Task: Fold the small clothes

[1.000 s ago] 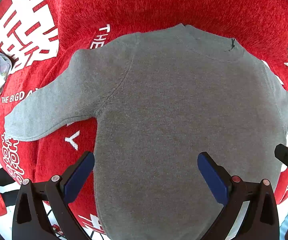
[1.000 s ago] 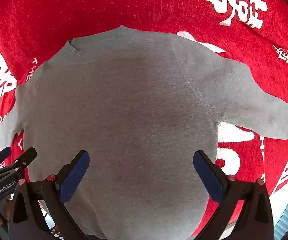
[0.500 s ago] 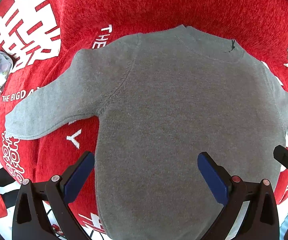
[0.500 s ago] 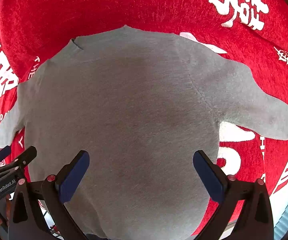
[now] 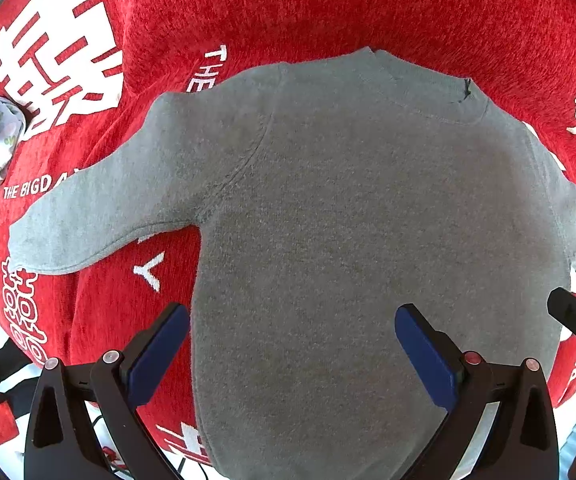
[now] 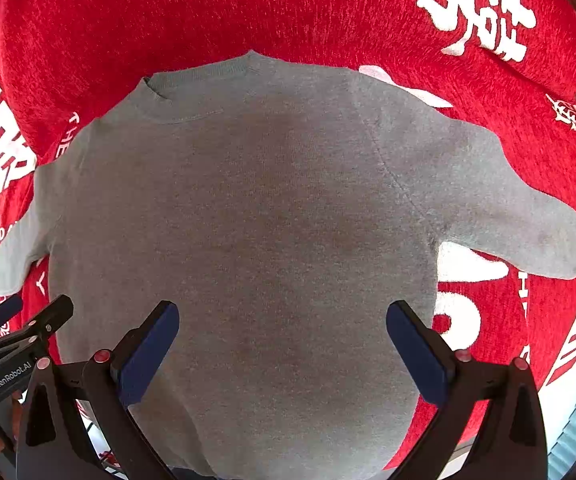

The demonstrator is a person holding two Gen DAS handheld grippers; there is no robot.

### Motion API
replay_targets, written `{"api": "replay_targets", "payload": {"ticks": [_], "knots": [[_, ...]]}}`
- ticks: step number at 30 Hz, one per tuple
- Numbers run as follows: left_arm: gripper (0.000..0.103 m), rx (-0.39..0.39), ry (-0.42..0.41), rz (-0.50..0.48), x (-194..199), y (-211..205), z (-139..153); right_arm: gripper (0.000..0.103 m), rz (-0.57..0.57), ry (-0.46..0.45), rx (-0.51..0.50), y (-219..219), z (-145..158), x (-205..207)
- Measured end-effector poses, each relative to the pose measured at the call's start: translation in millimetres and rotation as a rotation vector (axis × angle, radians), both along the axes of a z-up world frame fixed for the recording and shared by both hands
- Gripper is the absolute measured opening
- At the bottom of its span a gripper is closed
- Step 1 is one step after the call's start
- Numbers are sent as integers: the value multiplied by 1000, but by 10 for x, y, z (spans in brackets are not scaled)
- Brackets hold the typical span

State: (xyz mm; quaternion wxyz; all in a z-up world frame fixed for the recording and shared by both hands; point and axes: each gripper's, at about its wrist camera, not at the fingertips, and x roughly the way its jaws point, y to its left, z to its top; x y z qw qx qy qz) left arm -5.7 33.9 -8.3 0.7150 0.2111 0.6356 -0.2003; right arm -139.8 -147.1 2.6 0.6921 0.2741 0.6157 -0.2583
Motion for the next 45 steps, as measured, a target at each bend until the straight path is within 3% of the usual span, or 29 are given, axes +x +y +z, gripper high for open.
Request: {"api": "replay_targets", "payload": {"ticks": [45], "knots": [[103,-61,22,20,207,298,8,103,59,-5,-21,428,93,215]]}}
